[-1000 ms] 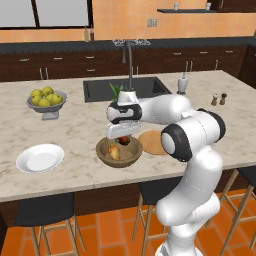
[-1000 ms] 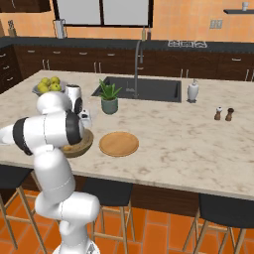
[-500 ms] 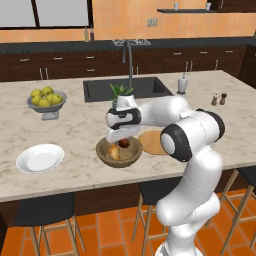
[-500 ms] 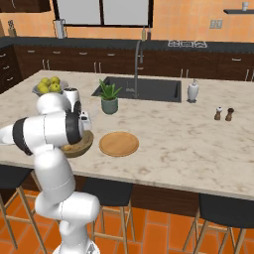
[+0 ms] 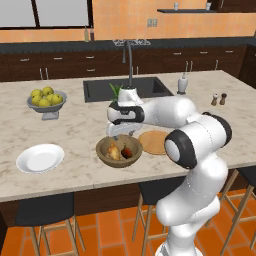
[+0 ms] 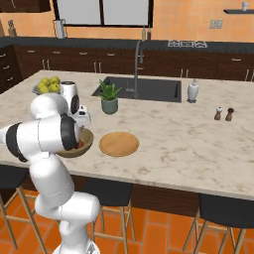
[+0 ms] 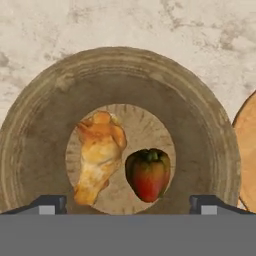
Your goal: Pick the chicken drumstick and bell pepper from their plates and place them in the bowl. Then put the bowl in the fridge.
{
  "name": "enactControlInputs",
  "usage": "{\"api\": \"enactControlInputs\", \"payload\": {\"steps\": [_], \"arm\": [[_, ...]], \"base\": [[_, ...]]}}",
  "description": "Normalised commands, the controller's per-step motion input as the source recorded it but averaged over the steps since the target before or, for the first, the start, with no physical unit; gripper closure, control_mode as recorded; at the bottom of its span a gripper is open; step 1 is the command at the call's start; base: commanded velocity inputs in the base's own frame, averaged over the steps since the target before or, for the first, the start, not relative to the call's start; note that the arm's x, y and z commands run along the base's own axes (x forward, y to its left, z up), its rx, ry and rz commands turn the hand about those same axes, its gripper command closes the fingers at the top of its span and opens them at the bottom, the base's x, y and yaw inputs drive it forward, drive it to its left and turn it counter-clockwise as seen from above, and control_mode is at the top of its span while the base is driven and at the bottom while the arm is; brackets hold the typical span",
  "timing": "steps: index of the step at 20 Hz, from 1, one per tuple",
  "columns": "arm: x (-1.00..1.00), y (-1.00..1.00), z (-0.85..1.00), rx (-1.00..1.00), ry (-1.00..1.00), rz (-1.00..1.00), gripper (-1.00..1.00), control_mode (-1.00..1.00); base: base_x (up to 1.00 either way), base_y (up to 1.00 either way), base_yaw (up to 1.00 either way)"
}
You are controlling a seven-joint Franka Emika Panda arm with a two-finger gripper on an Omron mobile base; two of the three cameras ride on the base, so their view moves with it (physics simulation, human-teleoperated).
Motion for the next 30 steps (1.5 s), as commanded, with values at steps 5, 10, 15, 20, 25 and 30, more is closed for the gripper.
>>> {"api": "enactControlInputs", "payload": {"steps": [5, 10, 15, 20, 25, 30], "arm": [[-0.91, -0.78, 0.33, 0.18, 0.0, -0.46, -1.0, -1.0], [-0.49, -0.6, -0.35, 0.04, 0.04, -0.37, -1.0, -1.0], [0.0, 0.0, -0.24, 0.01, 0.0, -0.11, -1.0, -1.0], [0.17, 0.02, -0.35, 0.0, 0.0, -0.14, -1.0, -1.0], [0.48, 0.0, -0.11, 0.01, 0.05, -0.21, -1.0, -1.0], [0.31, 0.01, -0.18, 0.13, 0.02, -0.2, -1.0, -1.0]], "base": [[0.0, 0.0, 0.0], [0.0, 0.0, 0.0], [0.0, 0.0, 0.0], [0.0, 0.0, 0.0], [0.0, 0.0, 0.0], [0.0, 0.0, 0.0]]}}
